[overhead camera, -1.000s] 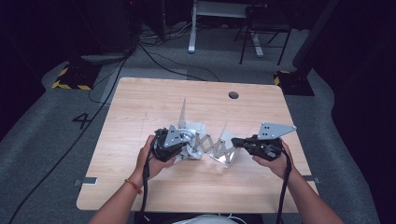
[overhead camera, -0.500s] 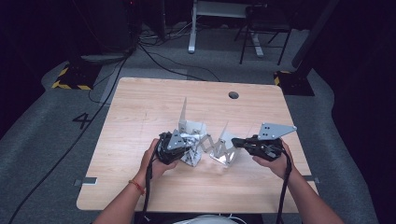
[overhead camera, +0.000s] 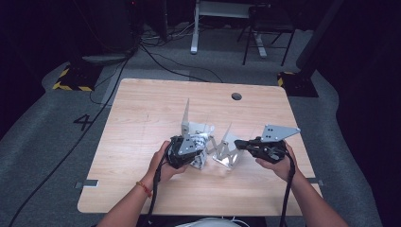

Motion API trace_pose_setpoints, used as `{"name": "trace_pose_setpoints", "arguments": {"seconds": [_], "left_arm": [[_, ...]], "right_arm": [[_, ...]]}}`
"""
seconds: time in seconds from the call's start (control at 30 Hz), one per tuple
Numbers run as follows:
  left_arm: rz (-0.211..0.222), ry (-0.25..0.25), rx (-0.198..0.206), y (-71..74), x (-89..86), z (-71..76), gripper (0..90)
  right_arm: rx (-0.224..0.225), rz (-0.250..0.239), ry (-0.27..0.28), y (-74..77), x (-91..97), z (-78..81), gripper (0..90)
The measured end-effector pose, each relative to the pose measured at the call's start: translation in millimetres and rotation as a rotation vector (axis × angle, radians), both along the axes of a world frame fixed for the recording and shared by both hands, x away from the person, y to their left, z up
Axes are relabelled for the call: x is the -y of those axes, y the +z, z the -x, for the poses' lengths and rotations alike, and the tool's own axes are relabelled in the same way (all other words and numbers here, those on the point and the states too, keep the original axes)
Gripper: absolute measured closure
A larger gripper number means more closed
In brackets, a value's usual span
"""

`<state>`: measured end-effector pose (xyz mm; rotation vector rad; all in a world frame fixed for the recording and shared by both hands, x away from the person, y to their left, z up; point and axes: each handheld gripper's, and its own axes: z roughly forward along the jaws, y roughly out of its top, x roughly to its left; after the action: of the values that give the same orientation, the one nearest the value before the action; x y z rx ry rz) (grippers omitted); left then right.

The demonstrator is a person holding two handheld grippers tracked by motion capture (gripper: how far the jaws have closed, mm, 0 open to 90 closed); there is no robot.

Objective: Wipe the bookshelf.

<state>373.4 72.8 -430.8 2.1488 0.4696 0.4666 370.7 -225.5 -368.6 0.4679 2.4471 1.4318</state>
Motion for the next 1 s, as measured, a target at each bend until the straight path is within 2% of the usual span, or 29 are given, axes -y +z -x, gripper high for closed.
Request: {"name": "trace_pose_setpoints", "arguments": {"seconds": [0.07, 0.13, 0.2, 0.3, 0.37, 0.43, 0.47, 0.5, 0.67, 0.77, 0.87, 1.0], "left_arm": [[0.020, -0.010, 0.026, 9.1, 4.0, -1.1, 83.9], [0.050, -0.027, 0.034, 16.3, 8.7, -1.0, 83.9], [0.054, -0.045, 0.049, 20.3, 15.4, 1.0, 83.9], [0.061, -0.073, 0.044, 17.3, 23.2, 2.8, 83.9], [0.070, -0.091, 0.018, 10.5, 27.9, 3.6, 83.9], [0.058, -0.101, 0.011, 6.1, 31.3, 4.1, 83.9], [0.025, -0.115, -0.001, -3.6, 38.4, 5.8, 83.9], [0.011, -0.121, -0.009, -8.1, 41.4, 5.9, 83.8], [-0.042, -0.134, -0.067, -32.8, 54.9, 6.4, 83.9], [-0.082, -0.161, -0.094, -43.6, 64.0, 7.3, 83.9], [-0.094, -0.173, -0.089, -45.0, 71.9, 9.6, 83.9], [-0.084, -0.177, -0.039, -34.1, 76.6, 13.8, 83.9]], "right_arm": [[0.001, 0.001, -0.001, 0.1, -0.2, 0.2, 90.0], [0.000, 0.000, 0.000, 0.0, -0.1, -0.1, 90.0], [0.001, 0.001, 0.000, 0.1, -0.2, 0.0, 90.0], [0.001, 0.001, 0.002, 0.0, 0.0, -0.2, 90.0], [0.002, 0.001, 0.001, 0.0, 0.0, -0.1, 90.0], [0.002, 0.001, 0.001, 0.0, -0.1, -0.1, 90.0], [0.002, 0.002, 0.002, 0.1, -0.1, 0.0, 90.0], [0.003, 0.002, 0.002, 0.1, -0.1, 0.0, 90.0], [0.003, 0.002, 0.003, 0.0, 0.0, -0.1, 90.0], [0.003, 0.001, 0.005, 0.0, 0.1, -0.4, 90.0], [0.004, 0.003, 0.005, 0.0, 0.0, -0.3, 90.0], [0.005, 0.003, 0.004, -0.1, -0.1, -0.1, 90.0]]}}
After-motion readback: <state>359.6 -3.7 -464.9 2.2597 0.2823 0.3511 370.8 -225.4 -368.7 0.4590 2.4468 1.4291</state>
